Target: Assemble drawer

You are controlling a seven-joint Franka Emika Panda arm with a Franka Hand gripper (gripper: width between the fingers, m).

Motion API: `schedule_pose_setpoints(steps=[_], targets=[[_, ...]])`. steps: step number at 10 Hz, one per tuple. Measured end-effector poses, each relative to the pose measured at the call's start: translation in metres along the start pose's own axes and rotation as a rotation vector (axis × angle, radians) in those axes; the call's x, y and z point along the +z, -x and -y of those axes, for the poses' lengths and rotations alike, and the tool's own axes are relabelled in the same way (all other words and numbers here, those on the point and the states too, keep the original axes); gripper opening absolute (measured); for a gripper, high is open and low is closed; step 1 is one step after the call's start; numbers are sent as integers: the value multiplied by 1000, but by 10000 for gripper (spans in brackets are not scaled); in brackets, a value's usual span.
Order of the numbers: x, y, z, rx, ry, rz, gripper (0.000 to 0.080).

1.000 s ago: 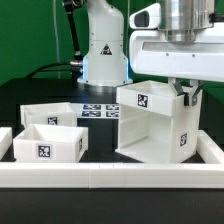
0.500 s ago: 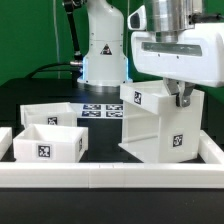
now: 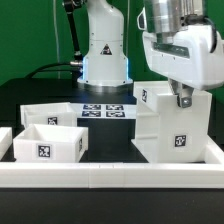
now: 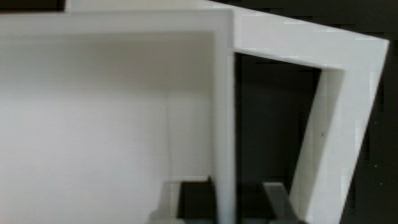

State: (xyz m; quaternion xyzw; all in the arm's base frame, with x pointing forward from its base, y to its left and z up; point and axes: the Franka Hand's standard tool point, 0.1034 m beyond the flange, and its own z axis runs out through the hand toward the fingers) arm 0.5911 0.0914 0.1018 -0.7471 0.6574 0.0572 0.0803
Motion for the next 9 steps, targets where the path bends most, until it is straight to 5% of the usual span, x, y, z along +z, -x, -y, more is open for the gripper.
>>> schedule_pose_setpoints(steps=[9], targets=[[0,-6,56,89,-66,19,38]])
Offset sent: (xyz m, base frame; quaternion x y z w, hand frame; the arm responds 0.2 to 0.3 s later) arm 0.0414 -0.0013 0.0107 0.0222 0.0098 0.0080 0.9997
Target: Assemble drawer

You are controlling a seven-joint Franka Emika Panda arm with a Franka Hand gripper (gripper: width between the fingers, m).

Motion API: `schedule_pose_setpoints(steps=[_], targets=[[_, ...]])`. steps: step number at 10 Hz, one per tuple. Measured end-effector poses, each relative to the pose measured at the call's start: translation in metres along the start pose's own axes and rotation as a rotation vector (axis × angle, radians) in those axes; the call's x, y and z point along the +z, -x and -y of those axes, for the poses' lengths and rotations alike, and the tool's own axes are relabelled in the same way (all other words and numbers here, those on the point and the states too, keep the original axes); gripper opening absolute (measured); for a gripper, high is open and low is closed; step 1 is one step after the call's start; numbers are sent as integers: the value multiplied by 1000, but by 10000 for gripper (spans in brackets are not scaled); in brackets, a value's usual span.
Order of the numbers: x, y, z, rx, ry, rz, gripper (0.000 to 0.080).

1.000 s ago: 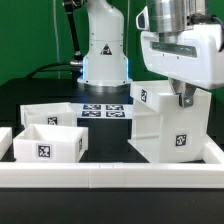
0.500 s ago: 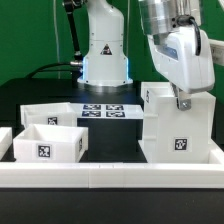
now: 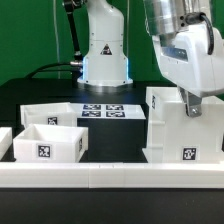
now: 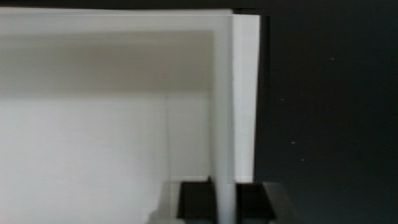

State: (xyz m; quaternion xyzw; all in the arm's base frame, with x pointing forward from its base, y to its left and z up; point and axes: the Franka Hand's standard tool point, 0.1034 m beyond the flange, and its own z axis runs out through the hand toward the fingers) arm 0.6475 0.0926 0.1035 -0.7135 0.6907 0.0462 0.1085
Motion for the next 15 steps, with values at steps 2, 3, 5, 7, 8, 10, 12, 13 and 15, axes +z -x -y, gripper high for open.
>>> schedule_pose_setpoints(steps=[2,3,5,7,8,10,12,13,15], targets=[[0,0,0,-2,0,0,38],[0,0,0,-3,0,0,38],[0,0,0,-9,0,0,217],[0,0,-2,-59,11,0,388],[-2,-3,-10,-165,67,14,576],[-19,-9,-11,-379,70,23,627],[-35,-12,-26,-446,86,32,645],[-34,-12,-26,-454,88,33,649],[-32,-12,-27,-477,90,33,649]])
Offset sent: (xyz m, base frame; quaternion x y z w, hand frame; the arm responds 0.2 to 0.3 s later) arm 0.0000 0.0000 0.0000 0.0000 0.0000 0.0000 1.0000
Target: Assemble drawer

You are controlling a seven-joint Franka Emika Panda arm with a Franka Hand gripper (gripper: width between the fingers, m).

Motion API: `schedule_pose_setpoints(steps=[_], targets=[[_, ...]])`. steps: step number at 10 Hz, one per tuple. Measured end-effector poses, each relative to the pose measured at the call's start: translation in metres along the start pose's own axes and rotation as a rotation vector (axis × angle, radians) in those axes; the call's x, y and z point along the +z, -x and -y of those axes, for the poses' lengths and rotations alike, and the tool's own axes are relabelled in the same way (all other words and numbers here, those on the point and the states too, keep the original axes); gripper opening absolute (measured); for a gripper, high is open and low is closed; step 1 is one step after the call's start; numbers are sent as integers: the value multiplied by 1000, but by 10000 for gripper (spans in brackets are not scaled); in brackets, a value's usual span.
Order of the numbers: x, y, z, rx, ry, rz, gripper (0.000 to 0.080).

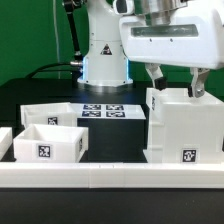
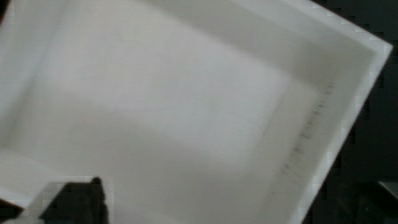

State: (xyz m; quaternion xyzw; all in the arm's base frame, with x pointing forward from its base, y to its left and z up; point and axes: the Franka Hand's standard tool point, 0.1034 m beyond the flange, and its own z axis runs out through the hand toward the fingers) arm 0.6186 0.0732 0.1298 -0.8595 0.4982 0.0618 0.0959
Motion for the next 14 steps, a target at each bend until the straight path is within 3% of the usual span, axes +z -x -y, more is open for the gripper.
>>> schedule_pose_setpoints(steps=[1,3,5,8,10,14], targets=[[1,-1,-2,-152,5,-3,649],[3,-10,-13,-581,63,-32,649],[-1,-17,-17,-835,66,-41,649],[-2,-19,-19,-982,71,-33,649],[-16,-42,-42,-1025,76,-57,649],[-1,-72,-95,-998,108,-66,649]])
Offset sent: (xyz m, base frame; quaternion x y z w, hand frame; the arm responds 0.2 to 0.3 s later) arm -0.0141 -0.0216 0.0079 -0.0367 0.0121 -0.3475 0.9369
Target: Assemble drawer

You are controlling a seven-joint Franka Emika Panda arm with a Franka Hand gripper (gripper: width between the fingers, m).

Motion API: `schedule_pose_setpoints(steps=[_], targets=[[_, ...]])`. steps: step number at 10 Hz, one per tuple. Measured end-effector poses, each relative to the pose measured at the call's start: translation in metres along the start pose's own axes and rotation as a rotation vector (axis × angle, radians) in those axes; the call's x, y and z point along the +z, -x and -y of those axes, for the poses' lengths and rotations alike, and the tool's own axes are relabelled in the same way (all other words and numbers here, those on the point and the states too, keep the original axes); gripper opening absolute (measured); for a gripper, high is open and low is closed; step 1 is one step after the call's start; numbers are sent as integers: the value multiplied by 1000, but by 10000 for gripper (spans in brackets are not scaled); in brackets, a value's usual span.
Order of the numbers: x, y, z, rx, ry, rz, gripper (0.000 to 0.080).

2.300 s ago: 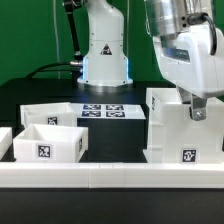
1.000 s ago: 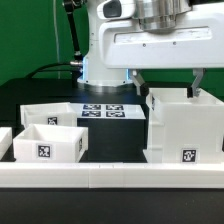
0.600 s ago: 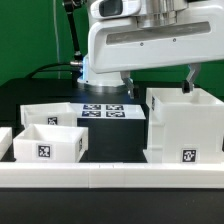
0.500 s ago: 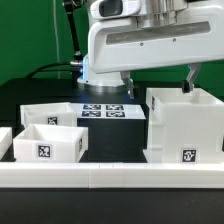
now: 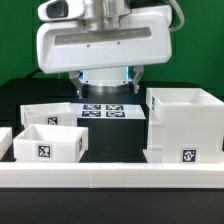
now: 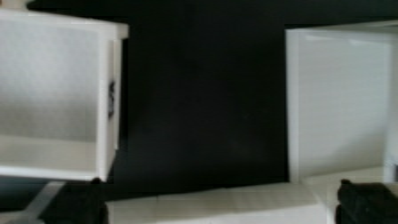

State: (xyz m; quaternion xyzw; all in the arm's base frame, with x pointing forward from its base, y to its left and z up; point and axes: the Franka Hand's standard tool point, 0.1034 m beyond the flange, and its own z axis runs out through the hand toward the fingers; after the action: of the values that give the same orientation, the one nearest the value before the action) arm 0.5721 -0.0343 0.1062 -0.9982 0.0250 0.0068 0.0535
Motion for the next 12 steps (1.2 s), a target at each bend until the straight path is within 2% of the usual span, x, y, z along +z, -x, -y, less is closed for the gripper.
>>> schedule_pose_setpoints(steps=[2,3,7,9,12], targets=[[21,3,-19,-20,25,-25,649],[28,5,-26,-36,22,-18,649],[29,5,-26,-30,22,-16,649],[45,14,-44,16,28,8,649],[66,18,-46,28,38,28,649]])
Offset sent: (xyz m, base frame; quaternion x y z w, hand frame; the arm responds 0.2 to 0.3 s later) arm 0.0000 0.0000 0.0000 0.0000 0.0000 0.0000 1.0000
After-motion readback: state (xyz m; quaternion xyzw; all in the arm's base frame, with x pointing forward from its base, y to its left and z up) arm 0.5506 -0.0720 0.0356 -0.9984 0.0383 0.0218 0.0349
